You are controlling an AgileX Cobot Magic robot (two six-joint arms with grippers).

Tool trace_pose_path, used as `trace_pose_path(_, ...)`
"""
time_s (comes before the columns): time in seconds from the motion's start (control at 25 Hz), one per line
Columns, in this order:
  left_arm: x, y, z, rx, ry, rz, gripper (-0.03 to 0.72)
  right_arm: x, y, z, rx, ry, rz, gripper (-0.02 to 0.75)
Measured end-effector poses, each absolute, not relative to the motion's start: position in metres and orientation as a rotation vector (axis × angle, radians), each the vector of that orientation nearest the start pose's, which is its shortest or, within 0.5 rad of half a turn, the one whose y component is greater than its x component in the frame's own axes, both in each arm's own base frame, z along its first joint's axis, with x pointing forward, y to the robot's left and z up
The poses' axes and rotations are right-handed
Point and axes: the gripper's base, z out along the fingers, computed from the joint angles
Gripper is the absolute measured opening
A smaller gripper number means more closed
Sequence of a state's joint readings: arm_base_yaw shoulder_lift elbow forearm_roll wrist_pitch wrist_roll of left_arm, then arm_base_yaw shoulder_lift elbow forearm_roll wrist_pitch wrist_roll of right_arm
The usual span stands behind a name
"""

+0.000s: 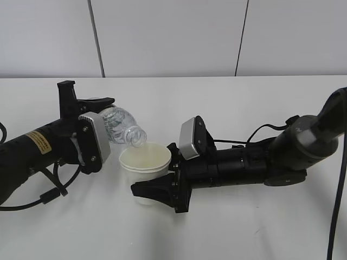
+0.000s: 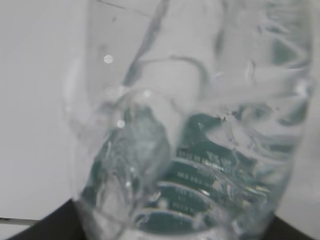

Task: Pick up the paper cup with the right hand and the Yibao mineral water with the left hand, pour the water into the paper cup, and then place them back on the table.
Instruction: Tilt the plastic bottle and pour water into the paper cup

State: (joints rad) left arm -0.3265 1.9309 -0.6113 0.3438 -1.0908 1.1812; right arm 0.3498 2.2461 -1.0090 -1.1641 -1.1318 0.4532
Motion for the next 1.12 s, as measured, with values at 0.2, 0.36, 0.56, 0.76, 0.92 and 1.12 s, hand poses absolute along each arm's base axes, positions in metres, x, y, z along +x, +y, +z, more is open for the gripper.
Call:
trace_pose_path(0.2, 0.2994, -0.1301, 0.1300, 1.471, 0.963, 0.524, 0.350, 0.3266, 0.1988, 0.0751, -1.201, 1.548, 0.976, 0.531)
trace_pose_path(0.36, 0.2994, -0.1301, 0.1300, 1.498, 0.929, 0.560, 0.349, 0.3272, 0.1982, 0.0734, -1.207, 1.566, 0.959, 0.531)
trace_pose_path(0.56, 0.2995, -0.1299, 0.1300, 1.506, 0.919, 0.574, 0.347, 0.3266, 0.1981, 0.0726, -1.221, 1.568, 0.957, 0.531)
trace_pose_path(0.76, 0.2997, -0.1296, 0.1300, 1.505, 0.920, 0.578, 0.347, 0.3223, 0.1993, 0.0742, -1.257, 1.526, 0.995, 0.531)
trace_pose_path(0.92, 0.2997, -0.1296, 0.1300, 1.505, 0.921, 0.578, 0.347, 0.3217, 0.1999, 0.0745, -1.260, 1.521, 1.001, 0.531)
trace_pose_path(1.12, 0.3008, -0.1281, 0.1302, 1.494, 0.937, 0.593, 0.344, 0.3216, 0.1999, 0.0744, -1.260, 1.522, 1.002, 0.531)
